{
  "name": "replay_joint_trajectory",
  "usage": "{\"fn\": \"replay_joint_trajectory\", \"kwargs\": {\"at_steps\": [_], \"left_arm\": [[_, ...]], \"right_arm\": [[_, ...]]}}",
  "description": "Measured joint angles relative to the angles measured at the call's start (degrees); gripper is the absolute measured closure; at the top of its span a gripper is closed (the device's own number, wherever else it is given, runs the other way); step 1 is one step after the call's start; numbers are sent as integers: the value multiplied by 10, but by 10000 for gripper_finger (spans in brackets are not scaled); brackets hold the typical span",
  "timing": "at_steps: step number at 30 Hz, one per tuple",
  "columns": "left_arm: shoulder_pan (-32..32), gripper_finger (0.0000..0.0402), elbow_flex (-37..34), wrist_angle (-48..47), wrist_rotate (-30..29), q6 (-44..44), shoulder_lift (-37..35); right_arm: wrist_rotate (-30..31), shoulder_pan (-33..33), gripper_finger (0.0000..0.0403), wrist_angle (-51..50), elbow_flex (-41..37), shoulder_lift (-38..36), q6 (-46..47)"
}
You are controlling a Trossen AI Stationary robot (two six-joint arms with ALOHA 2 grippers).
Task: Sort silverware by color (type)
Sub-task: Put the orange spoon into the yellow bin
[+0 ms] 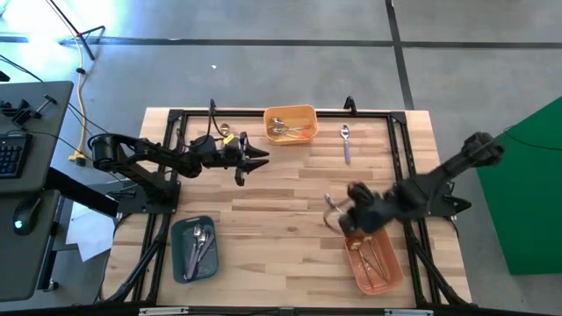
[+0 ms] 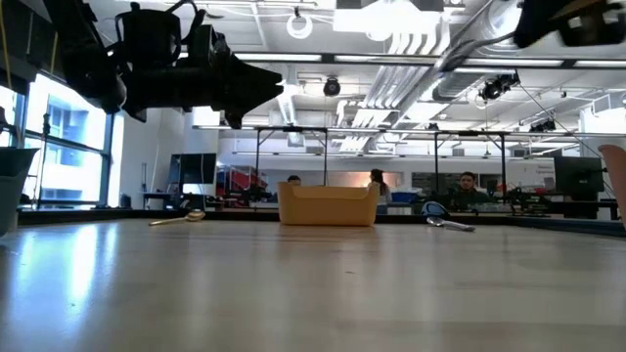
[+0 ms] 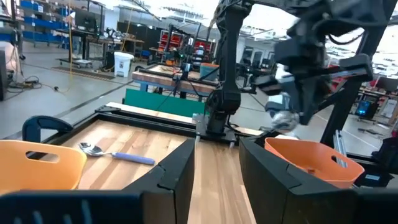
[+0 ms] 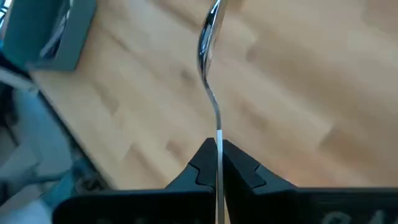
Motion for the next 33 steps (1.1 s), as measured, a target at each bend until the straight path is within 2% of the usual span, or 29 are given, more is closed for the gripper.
{"fn": "replay_joint_trajectory", "kwargs": {"at_steps": [8,12,16,19,24,33], "left_arm": [[0,286,0,-14,-4,7,0],[0,286,0,-22,-11,8,0],[0,286,0,-24,-33,8,0],[0,286,0,-24,-41,16,0],[0,286,0,-24,-48,17,0],[0,286,0,-24,-49,-4,0]], "right_arm": [[-24,169,403,-45,0,25,306],[-30,225,403,-48,0,45,401],[-63,258,403,-47,0,80,469],[-96,263,403,-45,0,110,485],[-101,262,403,-45,0,143,484],[-99,262,403,-27,0,114,445]]}}
